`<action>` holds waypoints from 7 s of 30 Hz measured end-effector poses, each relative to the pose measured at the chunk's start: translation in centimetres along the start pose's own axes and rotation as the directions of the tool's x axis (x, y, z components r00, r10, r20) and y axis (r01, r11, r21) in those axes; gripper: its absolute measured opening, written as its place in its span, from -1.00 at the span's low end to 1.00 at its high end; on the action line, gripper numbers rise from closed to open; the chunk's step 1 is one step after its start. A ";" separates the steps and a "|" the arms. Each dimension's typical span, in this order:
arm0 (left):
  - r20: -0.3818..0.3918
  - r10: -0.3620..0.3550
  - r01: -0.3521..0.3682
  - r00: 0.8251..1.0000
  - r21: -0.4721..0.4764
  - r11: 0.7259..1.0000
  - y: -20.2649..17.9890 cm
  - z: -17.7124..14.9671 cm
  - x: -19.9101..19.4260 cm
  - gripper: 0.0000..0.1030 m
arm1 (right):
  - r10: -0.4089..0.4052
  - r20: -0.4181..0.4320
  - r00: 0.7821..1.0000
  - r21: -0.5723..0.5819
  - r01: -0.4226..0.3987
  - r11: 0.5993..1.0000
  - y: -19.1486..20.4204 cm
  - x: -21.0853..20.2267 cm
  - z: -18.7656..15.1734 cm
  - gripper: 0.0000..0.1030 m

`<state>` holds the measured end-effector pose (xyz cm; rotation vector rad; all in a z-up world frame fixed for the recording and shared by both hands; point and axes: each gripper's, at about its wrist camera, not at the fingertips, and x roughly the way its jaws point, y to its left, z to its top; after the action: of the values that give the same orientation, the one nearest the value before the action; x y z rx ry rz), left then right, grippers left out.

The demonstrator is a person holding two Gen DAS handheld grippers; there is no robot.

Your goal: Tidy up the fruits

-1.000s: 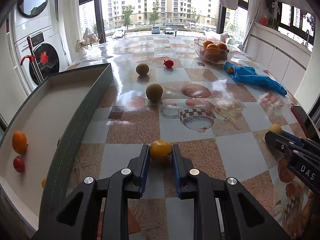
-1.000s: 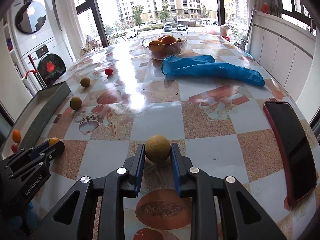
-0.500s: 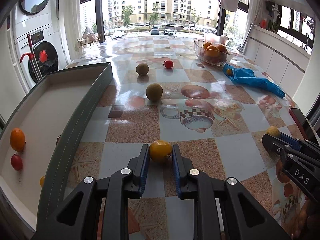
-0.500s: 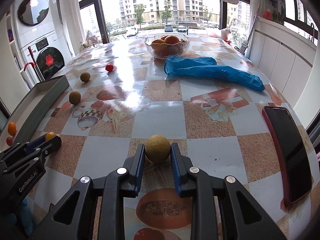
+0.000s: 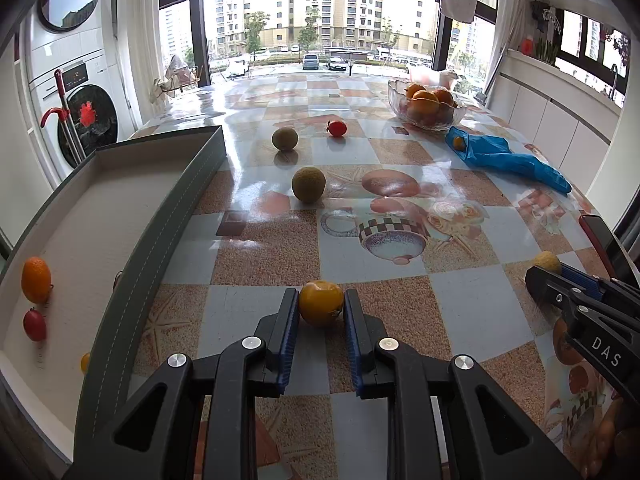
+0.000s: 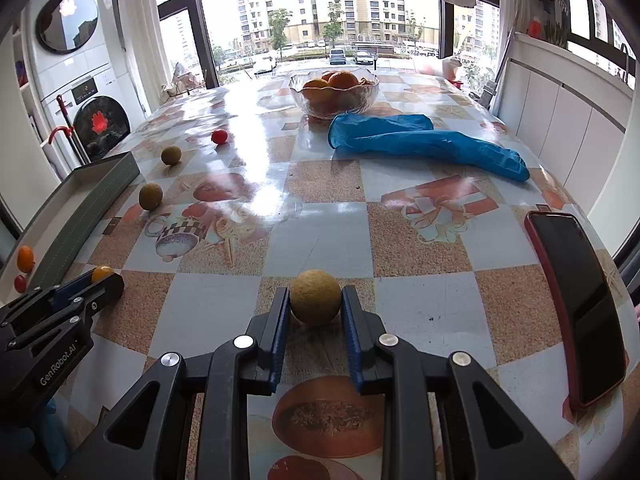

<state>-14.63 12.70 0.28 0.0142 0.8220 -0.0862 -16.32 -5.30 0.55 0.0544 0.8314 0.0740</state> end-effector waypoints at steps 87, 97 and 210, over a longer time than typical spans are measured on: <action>0.195 0.053 -0.049 0.979 -0.025 0.999 7.6 2.1 -7.4 0.97 | 0.103 -0.153 0.983 -0.002 -0.104 0.995 6.7 1.8 3.6 0.99; -0.027 -0.013 0.014 1.000 0.055 0.998 -2.5 2.0 0.0 0.97 | -0.066 -0.125 0.990 0.010 0.068 0.998 -2.4 2.1 1.7 0.99; -0.104 -0.006 0.007 0.995 0.006 1.000 -1.7 1.3 2.0 0.98 | -0.094 -0.114 0.989 -0.029 0.091 0.995 -1.8 2.4 1.3 1.00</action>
<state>-12.45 10.80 -0.24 0.0220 0.9259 -0.0945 -13.73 -6.92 -0.48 -0.0109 0.9475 -0.0003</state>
